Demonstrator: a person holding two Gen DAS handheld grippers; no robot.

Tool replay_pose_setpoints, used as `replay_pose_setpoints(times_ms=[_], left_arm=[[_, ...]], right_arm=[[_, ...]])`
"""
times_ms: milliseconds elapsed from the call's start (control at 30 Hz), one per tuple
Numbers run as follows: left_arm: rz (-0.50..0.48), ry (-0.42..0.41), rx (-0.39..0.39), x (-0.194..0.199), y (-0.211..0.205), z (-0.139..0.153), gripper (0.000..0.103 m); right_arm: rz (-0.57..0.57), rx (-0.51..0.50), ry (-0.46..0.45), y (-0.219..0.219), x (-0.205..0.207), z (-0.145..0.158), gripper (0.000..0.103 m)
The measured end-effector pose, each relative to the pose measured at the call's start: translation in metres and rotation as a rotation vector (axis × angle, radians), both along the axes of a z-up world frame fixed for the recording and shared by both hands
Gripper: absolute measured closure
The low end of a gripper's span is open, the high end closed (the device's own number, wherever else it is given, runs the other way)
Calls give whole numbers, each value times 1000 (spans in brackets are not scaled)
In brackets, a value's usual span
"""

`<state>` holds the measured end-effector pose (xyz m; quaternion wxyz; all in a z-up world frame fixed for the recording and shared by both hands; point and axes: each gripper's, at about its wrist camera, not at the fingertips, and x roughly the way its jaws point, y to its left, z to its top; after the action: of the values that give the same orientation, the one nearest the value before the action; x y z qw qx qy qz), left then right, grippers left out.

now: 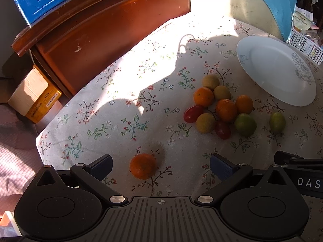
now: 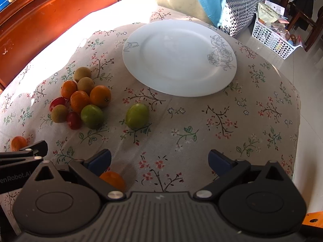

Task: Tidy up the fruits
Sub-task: 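Move the left gripper to the loose orange while the right gripper approaches the green lime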

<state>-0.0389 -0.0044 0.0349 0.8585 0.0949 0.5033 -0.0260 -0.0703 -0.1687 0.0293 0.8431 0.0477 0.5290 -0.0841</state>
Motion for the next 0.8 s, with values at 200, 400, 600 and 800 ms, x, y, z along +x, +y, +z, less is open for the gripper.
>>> replay_pose_setpoints(times_ms=[200,400,600,800], left_arm=[[4,4,0,-1,1,-1,1],[-5,2,-9,-3,-2,0,1],[-26,3,-18,-7,-8,-1,1],[-58,4,-19,-14,-17,-2,1]], right_arm=[[-1,4,6,2,2,-2,2],[11,17,0,-3,-1,-1,4],[20,38,-4,-11,-6,-1,6],[35,41,-1,-19,-13,-2,7]])
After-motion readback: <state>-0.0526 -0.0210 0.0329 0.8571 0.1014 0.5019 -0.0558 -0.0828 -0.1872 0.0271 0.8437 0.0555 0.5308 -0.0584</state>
